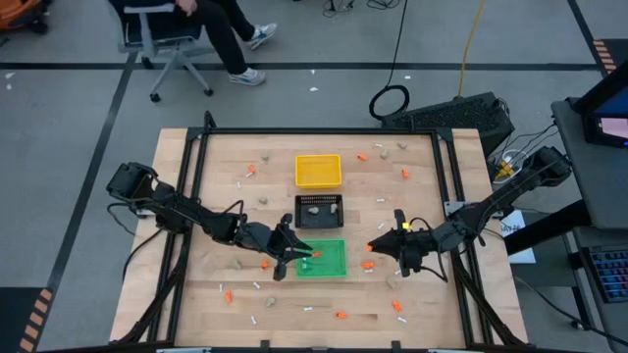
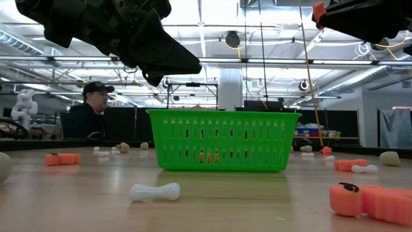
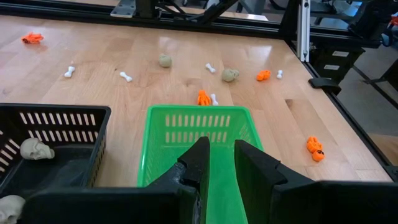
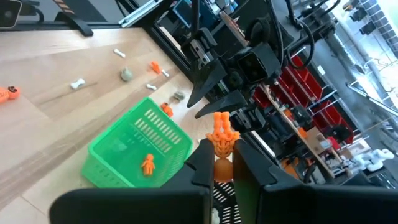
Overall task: Sort Halloween decoration
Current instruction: Put the orange skeleton toy into the green basket
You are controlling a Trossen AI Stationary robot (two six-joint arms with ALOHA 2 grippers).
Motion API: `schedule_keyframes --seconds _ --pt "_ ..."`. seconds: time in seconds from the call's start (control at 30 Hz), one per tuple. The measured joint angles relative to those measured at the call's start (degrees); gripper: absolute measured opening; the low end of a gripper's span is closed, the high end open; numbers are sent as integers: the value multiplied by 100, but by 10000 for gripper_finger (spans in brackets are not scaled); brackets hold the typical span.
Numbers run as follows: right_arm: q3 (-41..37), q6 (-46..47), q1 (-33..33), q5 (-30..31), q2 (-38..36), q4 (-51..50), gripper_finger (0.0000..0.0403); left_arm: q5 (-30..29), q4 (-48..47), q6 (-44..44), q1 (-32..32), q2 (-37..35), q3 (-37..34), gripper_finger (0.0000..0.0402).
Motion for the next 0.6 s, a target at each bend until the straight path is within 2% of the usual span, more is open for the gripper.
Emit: schedule_keyframes --seconds 0.6 --pt "0 89 0 0 0 0 18 0 -2 32 0 0 0 73"
